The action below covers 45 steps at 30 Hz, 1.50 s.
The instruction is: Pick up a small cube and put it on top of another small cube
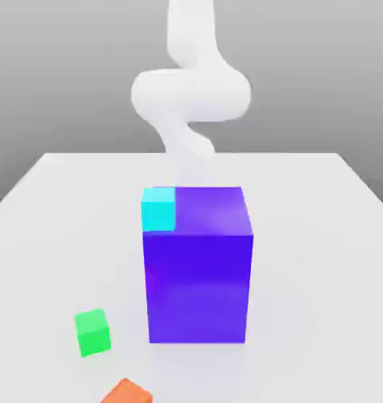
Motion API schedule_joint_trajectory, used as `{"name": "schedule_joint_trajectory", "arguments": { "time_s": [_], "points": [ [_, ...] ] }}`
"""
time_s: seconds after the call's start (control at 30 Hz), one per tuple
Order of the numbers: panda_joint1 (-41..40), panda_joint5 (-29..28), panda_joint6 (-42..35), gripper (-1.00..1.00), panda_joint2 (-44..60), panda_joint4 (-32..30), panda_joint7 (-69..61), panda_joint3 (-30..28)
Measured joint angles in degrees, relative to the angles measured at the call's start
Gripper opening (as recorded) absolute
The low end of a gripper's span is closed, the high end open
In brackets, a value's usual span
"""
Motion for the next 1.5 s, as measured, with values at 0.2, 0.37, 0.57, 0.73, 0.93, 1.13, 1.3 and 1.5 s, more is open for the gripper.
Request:
{"name": "schedule_joint_trajectory", "arguments": {
  "time_s": [0.2,0.37,0.57,0.73,0.93,1.13,1.3,1.5],
  "points": [
    [-2.63,-0.28,2.1,0.0,12.79,2.98,1.89,-2.11],
    [-4.55,0.06,3.82,0.0,23.15,5.39,3.0,-4.25],
    [-7.21,1.56,5.88,0.0,35.64,8.29,3.57,-6.99],
    [-10.15,3.67,7.58,0.0,46.12,10.71,3.48,-8.4],
    [-13.35,6.73,9.49,0.0,58.78,13.65,3.06,-9.65],
    [-17.26,9.75,11.95,0.0,71.43,16.62,2.56,-10.02],
    [-18.73,11.52,16.93,-1.0,78.98,18.53,1.52,-8.55],
    [-18.69,11.72,16.88,-1.0,78.95,18.52,1.36,-8.61]
  ]
}}
